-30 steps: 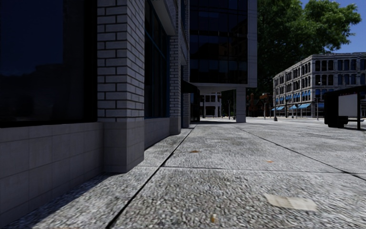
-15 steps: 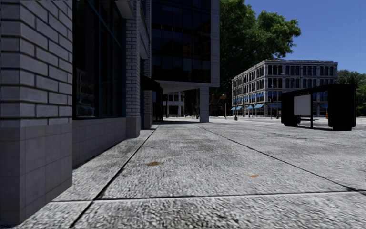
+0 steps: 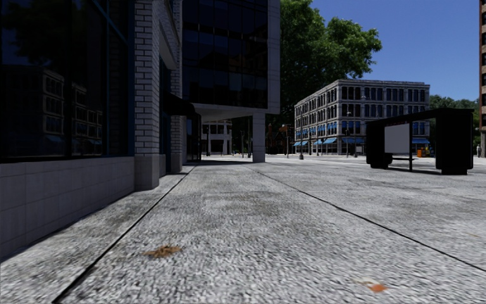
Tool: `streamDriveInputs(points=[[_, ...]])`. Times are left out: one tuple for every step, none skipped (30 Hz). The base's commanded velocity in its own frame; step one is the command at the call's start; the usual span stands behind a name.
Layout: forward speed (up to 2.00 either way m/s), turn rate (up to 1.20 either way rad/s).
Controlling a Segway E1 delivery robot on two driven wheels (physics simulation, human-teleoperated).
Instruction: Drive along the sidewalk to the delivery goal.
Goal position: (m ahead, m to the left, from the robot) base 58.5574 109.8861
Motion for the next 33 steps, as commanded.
streamDriveInputs(points=[[2.00, 0.00], [2.00, 0.00], [2.00, 0.00], [2.00, 0.00], [2.00, 0.04], [2.00, 0.09], [2.00, 0.09], [2.00, 0.10], [2.00, 0.11], [2.00, 0.11], [2.00, 0.11], [2.00, 0.11], [2.00, 0.11], [2.00, 0.11], [2.00, 0.11], [2.00, 0.14], [2.00, 0.14], [2.00, 0.18], [2.00, 0.20], [2.00, 0.16], [2.00, 0.16], [2.00, 0.10], [2.00, 0.00], [2.00, 0.00], [2.00, 0.00], [2.00, 0.00], [2.00, 0.00], [2.00, 0.00], [2.00, 0.00], [2.00, 0.00], [2.00, 0.00], [2.00, 0.00], [2.00, 0.00]])
